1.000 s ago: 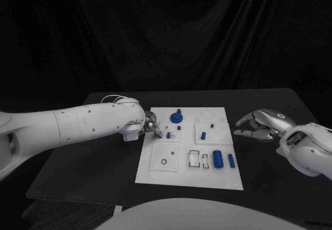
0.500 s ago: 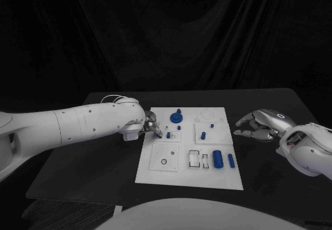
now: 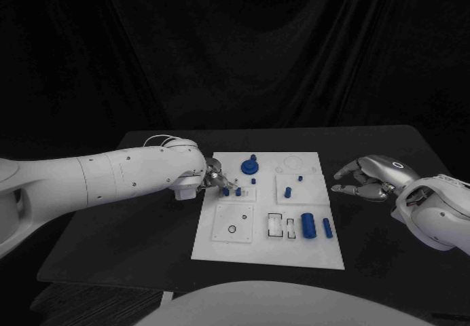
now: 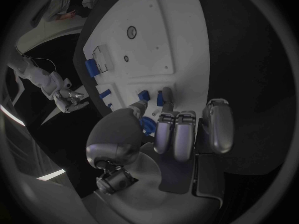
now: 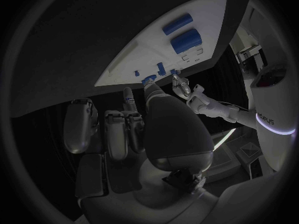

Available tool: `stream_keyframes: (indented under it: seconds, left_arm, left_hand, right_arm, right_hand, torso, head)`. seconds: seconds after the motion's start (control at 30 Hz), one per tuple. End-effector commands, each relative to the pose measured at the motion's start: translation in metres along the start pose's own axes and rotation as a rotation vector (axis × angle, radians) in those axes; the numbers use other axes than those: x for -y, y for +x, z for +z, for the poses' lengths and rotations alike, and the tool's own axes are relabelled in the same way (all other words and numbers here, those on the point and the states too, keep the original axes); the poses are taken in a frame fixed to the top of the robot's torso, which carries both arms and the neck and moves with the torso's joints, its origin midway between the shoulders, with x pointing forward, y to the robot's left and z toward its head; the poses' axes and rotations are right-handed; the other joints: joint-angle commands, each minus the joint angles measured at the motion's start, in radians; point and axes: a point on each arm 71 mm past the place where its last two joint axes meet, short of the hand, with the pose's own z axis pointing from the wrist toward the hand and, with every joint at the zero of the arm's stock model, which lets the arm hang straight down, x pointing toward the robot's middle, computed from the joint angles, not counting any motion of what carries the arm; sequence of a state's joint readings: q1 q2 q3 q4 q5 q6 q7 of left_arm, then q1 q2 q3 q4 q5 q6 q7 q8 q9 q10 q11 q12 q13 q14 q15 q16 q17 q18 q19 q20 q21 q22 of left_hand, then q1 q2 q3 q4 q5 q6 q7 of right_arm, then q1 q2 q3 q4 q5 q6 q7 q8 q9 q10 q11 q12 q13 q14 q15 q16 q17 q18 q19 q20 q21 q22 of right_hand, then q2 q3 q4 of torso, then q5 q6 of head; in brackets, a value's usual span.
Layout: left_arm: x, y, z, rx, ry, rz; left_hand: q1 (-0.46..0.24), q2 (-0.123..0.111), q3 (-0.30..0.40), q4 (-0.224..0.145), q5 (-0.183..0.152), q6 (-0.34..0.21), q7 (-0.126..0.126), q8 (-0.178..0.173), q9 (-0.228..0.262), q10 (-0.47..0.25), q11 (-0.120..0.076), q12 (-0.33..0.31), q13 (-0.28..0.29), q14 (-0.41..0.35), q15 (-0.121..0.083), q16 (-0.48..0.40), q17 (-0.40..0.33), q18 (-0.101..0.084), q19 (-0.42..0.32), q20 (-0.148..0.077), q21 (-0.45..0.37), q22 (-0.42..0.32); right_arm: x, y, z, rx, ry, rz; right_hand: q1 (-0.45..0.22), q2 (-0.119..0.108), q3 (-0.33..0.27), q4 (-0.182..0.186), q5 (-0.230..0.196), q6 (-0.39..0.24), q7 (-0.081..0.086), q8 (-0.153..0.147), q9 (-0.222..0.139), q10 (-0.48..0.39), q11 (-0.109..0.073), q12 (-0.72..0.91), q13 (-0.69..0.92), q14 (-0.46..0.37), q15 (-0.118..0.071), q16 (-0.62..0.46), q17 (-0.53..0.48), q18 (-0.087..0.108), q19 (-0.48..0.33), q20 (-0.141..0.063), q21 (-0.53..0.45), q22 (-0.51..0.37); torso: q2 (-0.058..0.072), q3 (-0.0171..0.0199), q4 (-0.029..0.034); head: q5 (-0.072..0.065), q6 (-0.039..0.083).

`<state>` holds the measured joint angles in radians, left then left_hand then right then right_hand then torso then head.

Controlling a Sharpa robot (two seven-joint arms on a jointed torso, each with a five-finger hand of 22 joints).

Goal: Assemble the parts on the task board

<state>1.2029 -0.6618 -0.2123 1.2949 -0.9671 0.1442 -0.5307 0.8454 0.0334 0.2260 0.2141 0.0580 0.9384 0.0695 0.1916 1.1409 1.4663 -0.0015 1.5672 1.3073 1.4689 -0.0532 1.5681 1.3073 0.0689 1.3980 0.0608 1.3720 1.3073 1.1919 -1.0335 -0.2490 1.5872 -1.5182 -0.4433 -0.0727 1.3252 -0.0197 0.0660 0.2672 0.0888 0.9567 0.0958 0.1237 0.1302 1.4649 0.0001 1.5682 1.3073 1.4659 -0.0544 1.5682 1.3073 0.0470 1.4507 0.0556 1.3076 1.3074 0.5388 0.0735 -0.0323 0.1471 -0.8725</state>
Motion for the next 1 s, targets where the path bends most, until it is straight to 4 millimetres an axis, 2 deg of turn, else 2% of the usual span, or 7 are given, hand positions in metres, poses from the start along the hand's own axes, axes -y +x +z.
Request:
stream_keyframes:
  seconds: [0.03,0.5,0.6,0.73,0.8,0.9,1.0]
  left_arm:
    - [-0.0005,0.0053,0.0020,-0.029,0.006,0.009]
    - [-0.0036,0.0025,0.0020,-0.009,0.016,-0.006]
    - [-0.0035,0.0022,0.0015,-0.001,0.027,-0.011]
    - [-0.0030,0.0019,0.0009,0.007,0.041,-0.016]
    - [-0.0028,0.0016,0.0008,0.010,0.046,-0.018]
    - [-0.0027,0.0014,0.0005,0.013,0.054,-0.020]
    - [-0.0024,0.0012,0.0002,0.019,0.062,-0.023]
  left_hand:
    - [-0.008,0.000,-0.011,0.003,-0.004,0.003,0.004,-0.002,-0.001,0.104,0.005,0.004,0.264,0.102,0.008,0.003,0.263,-0.006,-0.002,0.006,-0.006,0.128]
    - [0.008,0.020,-0.067,0.037,-0.003,0.017,-0.007,0.058,0.068,0.104,-0.004,0.004,0.264,0.102,0.001,0.003,0.263,-0.006,0.001,0.001,-0.007,0.134]
    - [0.020,0.045,-0.081,0.057,0.031,0.006,-0.013,0.101,0.125,0.104,-0.009,0.004,0.264,0.102,-0.004,0.003,0.263,-0.006,0.002,-0.003,-0.010,0.137]
    - [0.021,0.065,-0.090,0.073,0.071,-0.007,-0.014,0.115,0.148,0.104,-0.010,0.004,0.264,0.102,-0.005,0.003,0.263,-0.006,0.002,-0.005,-0.011,0.139]
    - [0.008,0.095,-0.094,0.077,0.130,-0.014,-0.015,0.122,0.161,0.104,-0.011,0.004,0.264,0.102,-0.005,0.003,0.263,-0.006,0.002,-0.006,-0.013,0.141]
    - [0.009,0.104,-0.107,0.076,0.208,-0.020,-0.016,0.127,0.171,0.104,-0.011,0.004,0.264,0.102,-0.006,0.003,0.263,-0.006,0.002,-0.006,-0.015,0.143]
    - [0.015,0.113,-0.108,0.075,0.237,-0.021,-0.016,0.128,0.173,0.104,-0.012,0.004,0.264,0.102,-0.006,0.003,0.263,-0.006,0.002,-0.007,-0.016,0.144]
  right_arm:
    - [0.0014,0.0014,-0.0008,-0.007,0.018,0.000]
    - [0.0018,0.0016,-0.0011,-0.005,0.019,0.000]
    - [0.0020,0.0015,-0.0011,-0.004,0.020,0.000]
    - [0.0021,0.0015,-0.0010,-0.003,0.020,0.000]
    - [0.0020,0.0015,-0.0009,-0.003,0.019,0.000]
    - [0.0019,0.0015,-0.0008,-0.001,0.019,0.000]
    - [0.0021,0.0014,-0.0008,0.000,0.020,0.000]
  right_hand:
    - [0.005,0.004,0.000,-0.005,0.003,0.009,0.001,-0.006,0.002,0.106,0.005,0.003,0.263,0.105,-0.001,0.003,0.263,0.013,-0.005,0.001,-0.004,0.184]
    - [0.006,0.004,0.000,-0.005,0.003,0.009,0.001,-0.007,0.002,0.106,0.005,0.003,0.263,0.105,-0.001,0.003,0.263,0.013,-0.005,0.001,-0.005,0.184]
    - [0.006,0.004,0.000,-0.006,0.003,0.008,0.001,-0.007,0.001,0.106,0.004,0.003,0.263,0.105,-0.001,0.003,0.263,0.013,-0.005,0.001,-0.006,0.184]
    - [0.006,0.004,0.000,-0.006,0.003,0.008,0.001,-0.007,0.001,0.106,0.004,0.003,0.263,0.105,-0.001,0.003,0.263,0.013,-0.005,0.001,-0.006,0.184]
    - [0.006,0.004,0.000,-0.006,0.003,0.008,0.001,-0.007,0.001,0.106,0.004,0.003,0.263,0.105,-0.001,0.003,0.263,0.013,-0.005,0.001,-0.006,0.184]
    - [0.006,0.004,0.000,-0.006,0.003,0.008,0.001,-0.007,0.001,0.106,0.004,0.003,0.263,0.105,-0.001,0.003,0.263,0.013,-0.005,0.001,-0.006,0.184]
    - [0.005,0.005,0.000,-0.005,0.004,0.008,0.001,-0.008,0.001,0.106,0.005,0.003,0.263,0.105,-0.001,0.003,0.263,0.013,-0.006,0.001,-0.007,0.183]
  torso:
    - [0.000,0.0001,0.0000]
    - [0.001,-0.0005,-0.0024]
    - [0.001,-0.0002,-0.0022]
    - [0.000,0.0001,-0.0012]
    - [0.001,0.0003,-0.0009]
    - [0.001,0.0000,-0.0014]
    - [0.001,-0.0004,-0.0010]
  head:
    - [0.001,0.000]
    - [0.001,0.000]
    - [-0.001,0.000]
    - [0.000,0.000]
    - [-0.001,0.000]
    - [0.001,0.000]
    - [0.000,0.000]
